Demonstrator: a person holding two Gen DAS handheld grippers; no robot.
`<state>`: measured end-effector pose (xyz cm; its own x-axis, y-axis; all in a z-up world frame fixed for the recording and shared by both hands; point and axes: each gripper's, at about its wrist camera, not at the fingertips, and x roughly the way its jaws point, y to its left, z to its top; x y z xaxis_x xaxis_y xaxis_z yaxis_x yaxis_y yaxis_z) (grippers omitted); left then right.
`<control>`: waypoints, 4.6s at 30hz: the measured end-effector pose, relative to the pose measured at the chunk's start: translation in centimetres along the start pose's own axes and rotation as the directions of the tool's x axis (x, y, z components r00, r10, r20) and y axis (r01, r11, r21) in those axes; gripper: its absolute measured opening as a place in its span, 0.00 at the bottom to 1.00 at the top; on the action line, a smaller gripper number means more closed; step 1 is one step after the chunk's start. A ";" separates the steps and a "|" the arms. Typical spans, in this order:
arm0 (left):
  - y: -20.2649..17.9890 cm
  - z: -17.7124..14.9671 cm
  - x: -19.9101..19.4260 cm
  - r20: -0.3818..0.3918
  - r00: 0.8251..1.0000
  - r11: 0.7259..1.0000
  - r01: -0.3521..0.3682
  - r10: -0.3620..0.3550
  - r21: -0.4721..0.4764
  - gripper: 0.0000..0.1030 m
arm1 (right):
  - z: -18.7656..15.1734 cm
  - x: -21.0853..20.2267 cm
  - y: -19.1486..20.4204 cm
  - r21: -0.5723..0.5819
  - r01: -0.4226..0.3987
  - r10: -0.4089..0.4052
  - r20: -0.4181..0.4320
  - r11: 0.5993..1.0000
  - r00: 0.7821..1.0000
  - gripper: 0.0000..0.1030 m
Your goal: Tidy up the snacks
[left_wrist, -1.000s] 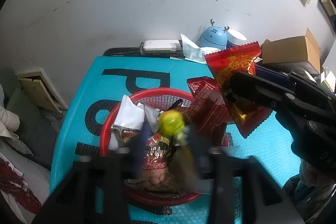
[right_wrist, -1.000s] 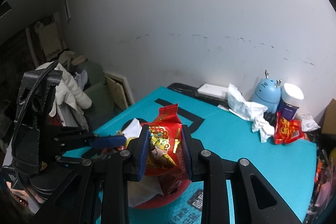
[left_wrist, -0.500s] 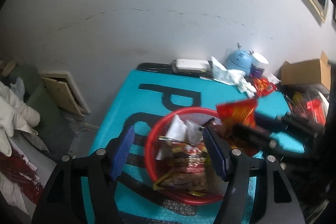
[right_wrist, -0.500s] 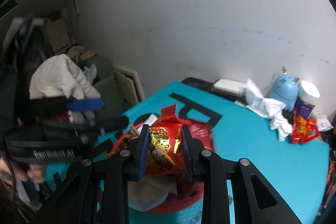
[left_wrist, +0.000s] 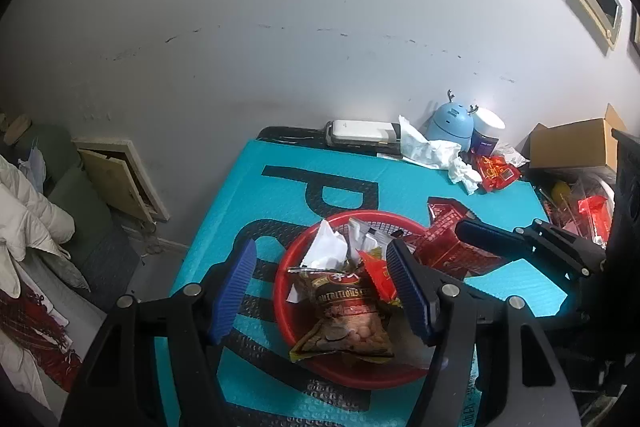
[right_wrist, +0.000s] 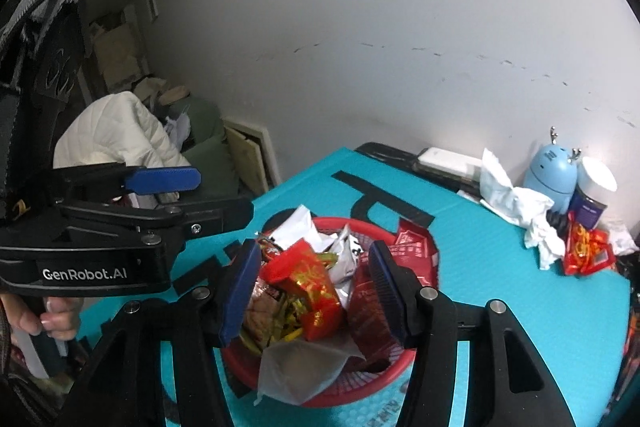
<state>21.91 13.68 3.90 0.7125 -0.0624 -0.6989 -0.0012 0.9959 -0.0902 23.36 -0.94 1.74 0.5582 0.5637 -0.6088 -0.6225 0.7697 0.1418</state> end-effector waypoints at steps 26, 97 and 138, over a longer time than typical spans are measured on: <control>-3.7 -0.4 -10.9 0.181 0.983 0.999 -0.004 -0.004 0.041 0.65 | 1.4 -10.7 2.2 -0.039 0.110 -0.104 0.132 0.993 0.986 0.54; -9.9 -15.8 -19.7 0.188 0.982 1.000 0.026 -0.025 0.001 0.71 | -12.2 -22.7 6.0 0.021 0.222 -0.223 0.087 0.975 0.971 0.74; -9.8 -15.9 -19.5 0.169 0.985 1.000 0.015 -0.016 0.007 0.71 | -12.2 -22.8 5.2 0.026 0.242 -0.244 0.073 0.970 0.967 0.74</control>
<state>-3.08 4.09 7.13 0.8207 -0.0668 -0.5675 0.0148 0.9953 -0.0958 0.69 -13.44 6.81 0.7318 0.3796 -0.5660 -0.4540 0.8909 0.0105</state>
